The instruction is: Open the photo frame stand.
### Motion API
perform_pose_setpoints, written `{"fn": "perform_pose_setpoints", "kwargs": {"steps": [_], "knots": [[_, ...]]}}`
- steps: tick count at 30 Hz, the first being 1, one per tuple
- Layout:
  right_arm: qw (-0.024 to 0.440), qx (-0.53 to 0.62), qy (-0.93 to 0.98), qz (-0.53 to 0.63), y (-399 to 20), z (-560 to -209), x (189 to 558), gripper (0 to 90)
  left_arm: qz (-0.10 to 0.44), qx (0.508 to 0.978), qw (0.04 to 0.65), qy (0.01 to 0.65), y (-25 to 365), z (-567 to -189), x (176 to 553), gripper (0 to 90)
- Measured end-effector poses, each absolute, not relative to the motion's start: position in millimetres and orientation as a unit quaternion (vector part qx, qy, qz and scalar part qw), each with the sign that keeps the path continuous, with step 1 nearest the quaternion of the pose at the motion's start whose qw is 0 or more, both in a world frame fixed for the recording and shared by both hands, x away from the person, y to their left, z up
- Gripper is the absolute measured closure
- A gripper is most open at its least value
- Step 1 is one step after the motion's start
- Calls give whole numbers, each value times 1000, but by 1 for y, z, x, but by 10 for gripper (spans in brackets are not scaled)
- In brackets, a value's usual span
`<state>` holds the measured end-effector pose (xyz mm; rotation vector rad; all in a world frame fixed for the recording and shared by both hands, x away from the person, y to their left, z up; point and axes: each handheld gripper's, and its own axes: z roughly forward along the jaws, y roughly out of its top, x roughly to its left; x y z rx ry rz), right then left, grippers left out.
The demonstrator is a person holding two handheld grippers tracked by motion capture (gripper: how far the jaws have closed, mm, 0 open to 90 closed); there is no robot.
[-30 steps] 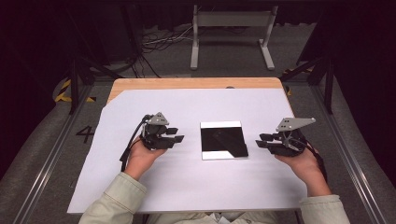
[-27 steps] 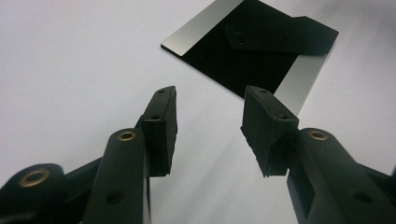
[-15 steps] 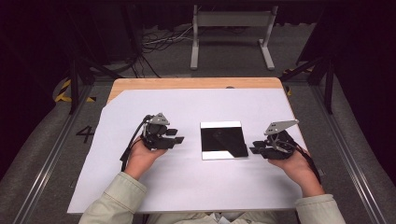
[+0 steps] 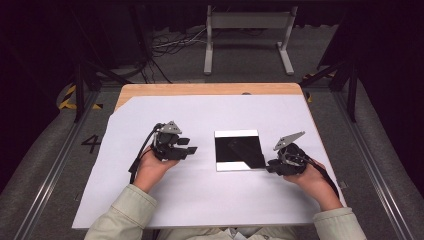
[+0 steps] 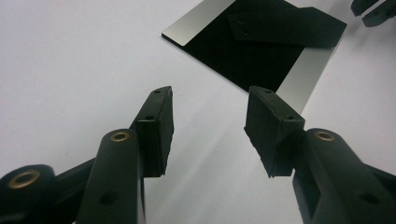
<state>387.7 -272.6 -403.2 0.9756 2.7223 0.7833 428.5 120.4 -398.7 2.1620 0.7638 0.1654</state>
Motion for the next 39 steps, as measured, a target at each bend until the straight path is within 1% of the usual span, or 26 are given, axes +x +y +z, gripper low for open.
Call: {"fn": "perform_pose_setpoints", "kwargs": {"steps": [3, 13, 15, 19, 25, 34, 38, 39], "knots": [[77, 321, 914, 236, -271, -408, 389, 770, 65, 859, 407, 303, 119, -399, 428, 520], [80, 318, 919, 220, -266, -414, 391, 803, 64, 862, 403, 301, 117, -400, 428, 514], [81, 317, 920, 217, -265, -414, 391, 835, 64, 862, 404, 301, 117, -400, 428, 513], [86, 317, 922, 207, -263, -415, 391, 864, 63, 862, 403, 301, 117, -401, 428, 513], [90, 312, 923, 205, -261, -415, 390, 879, 63, 863, 402, 300, 117, -401, 429, 511], [89, 316, 913, 243, -268, -406, 389, 897, 62, 862, 403, 301, 117, -401, 429, 508], [89, 316, 904, 274, -272, -400, 388, 897, 61, 863, 403, 299, 116, -401, 429, 507], [90, 319, 895, 299, -275, -395, 387, 898, 57, 863, 404, 299, 115, -401, 428, 507]]}}
